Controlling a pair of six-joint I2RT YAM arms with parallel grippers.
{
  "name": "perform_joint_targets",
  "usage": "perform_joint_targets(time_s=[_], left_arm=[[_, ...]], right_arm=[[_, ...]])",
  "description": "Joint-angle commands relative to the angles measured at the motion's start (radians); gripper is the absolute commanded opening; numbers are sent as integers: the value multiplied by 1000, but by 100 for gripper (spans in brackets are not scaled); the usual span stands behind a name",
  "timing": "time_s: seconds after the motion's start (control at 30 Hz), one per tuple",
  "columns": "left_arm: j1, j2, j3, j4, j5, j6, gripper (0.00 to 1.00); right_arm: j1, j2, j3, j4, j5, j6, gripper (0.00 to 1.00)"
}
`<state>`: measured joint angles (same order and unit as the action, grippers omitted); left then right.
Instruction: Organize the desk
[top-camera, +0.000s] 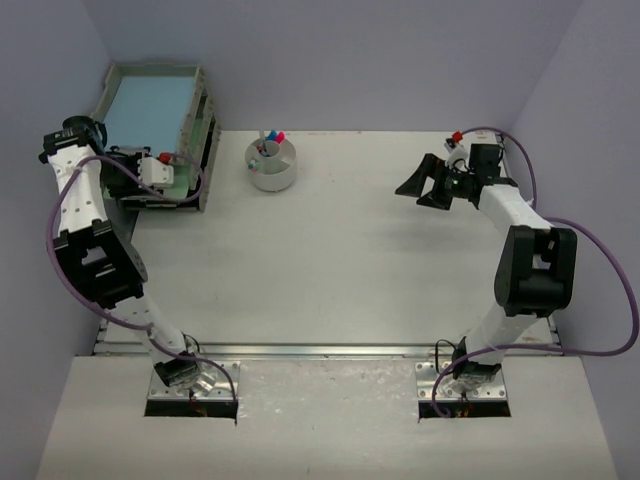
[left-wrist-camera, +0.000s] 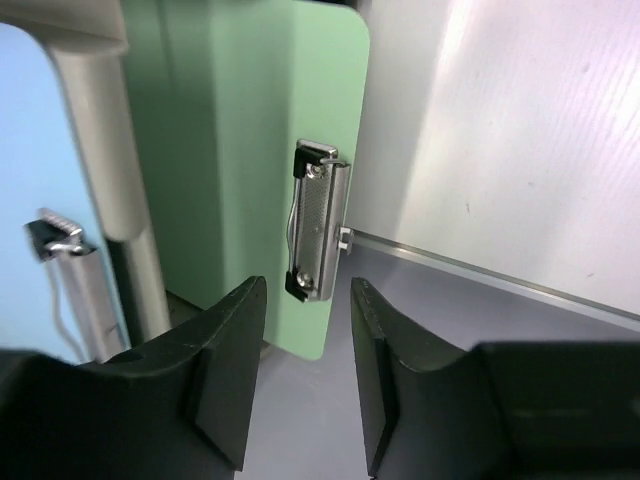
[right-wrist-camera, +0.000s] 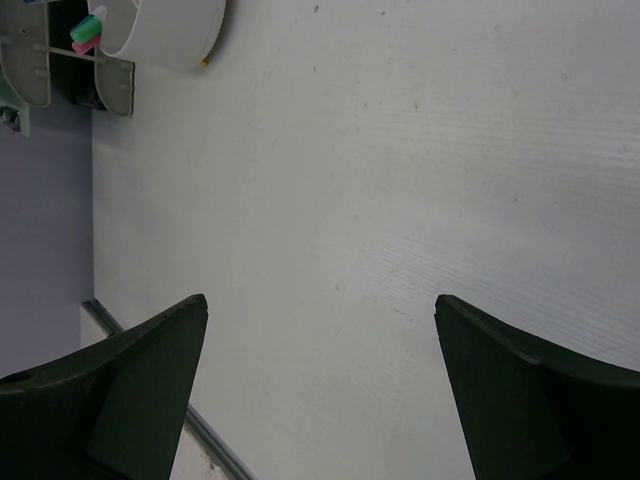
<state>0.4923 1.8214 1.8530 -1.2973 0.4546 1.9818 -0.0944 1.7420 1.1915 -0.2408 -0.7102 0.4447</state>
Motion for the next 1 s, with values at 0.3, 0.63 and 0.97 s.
perform_joint_targets(time_s=[0.3,0.63,0.97], left_arm=[[6,-361,-373,-19,31,-113,0],[20,-278,-417,245,12,-1100,0],[30,-551,-757,872,-216,-1697,0]], right_arm=[[5,21,25,40,-46,-10,95],[5,30,33,38,-35,-1,95],[0,-1,-22,55,-14,9,95]])
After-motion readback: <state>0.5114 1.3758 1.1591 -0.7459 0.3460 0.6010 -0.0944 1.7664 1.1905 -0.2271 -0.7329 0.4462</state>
